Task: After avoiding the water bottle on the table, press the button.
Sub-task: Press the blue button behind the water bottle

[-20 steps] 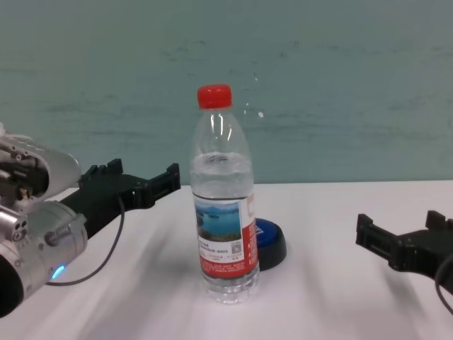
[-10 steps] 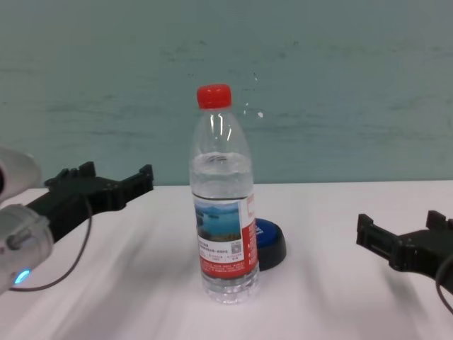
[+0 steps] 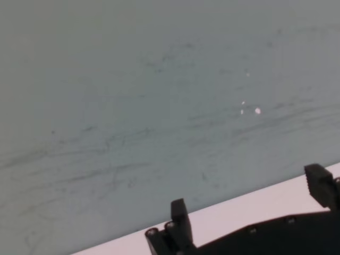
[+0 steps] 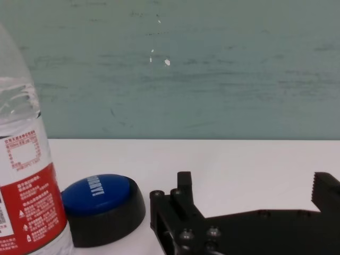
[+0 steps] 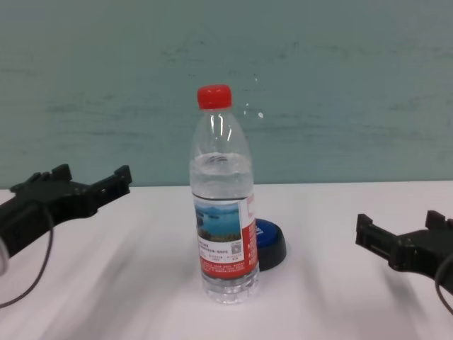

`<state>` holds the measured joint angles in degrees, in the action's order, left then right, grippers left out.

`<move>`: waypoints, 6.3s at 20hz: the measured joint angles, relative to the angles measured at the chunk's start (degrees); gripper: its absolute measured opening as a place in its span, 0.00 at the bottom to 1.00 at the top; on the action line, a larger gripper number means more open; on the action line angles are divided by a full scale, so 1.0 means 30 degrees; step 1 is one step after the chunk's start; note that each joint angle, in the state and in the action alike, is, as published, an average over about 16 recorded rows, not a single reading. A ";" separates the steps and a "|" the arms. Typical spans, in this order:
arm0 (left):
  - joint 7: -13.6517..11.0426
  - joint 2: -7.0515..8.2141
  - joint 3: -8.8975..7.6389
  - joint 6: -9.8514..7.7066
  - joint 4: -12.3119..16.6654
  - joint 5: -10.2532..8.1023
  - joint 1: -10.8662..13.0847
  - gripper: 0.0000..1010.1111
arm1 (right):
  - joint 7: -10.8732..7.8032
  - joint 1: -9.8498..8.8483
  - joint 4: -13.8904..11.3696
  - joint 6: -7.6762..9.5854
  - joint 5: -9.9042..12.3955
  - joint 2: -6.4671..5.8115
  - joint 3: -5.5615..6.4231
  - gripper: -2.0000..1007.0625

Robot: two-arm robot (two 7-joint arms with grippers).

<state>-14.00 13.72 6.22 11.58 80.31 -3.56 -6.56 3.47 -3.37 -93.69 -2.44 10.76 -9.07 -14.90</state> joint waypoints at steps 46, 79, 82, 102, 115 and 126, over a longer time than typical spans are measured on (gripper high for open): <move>-0.1293 0.2008 0.0256 0.0521 0.5286 -0.1723 0.5749 1.00 | -0.1086 0.0174 -0.0290 0.0880 0.0103 -0.0017 0.0551 1.00; -0.1266 0.1977 0.0213 0.0460 0.5312 -0.1777 0.5734 1.00 | -0.4273 0.3745 0.1980 0.2654 -0.0455 0.0084 0.1879 1.00; -0.1266 0.1977 0.0214 0.0460 0.5312 -0.1776 0.5734 1.00 | -0.4390 0.3998 0.2225 0.2713 -0.0481 0.0070 0.1819 1.00; -0.1264 0.1978 0.0213 0.0460 0.5312 -0.1777 0.5734 1.00 | -0.4959 0.6429 0.5151 0.2223 -0.0645 0.0639 0.0765 1.00; -0.1264 0.1978 0.0213 0.0459 0.5311 -0.1777 0.5734 1.00 | -0.5349 0.7978 0.7179 0.1850 -0.0705 0.1117 0.0092 1.00; -0.1265 0.1978 0.0213 0.0459 0.5311 -0.1777 0.5734 1.00 | -0.5900 0.9348 0.9142 0.1595 -0.0645 0.1490 -0.0472 1.00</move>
<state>-17.79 19.66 6.86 12.96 96.24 -8.89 10.65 -14.23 24.68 -66.26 2.34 8.83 -4.60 -16.31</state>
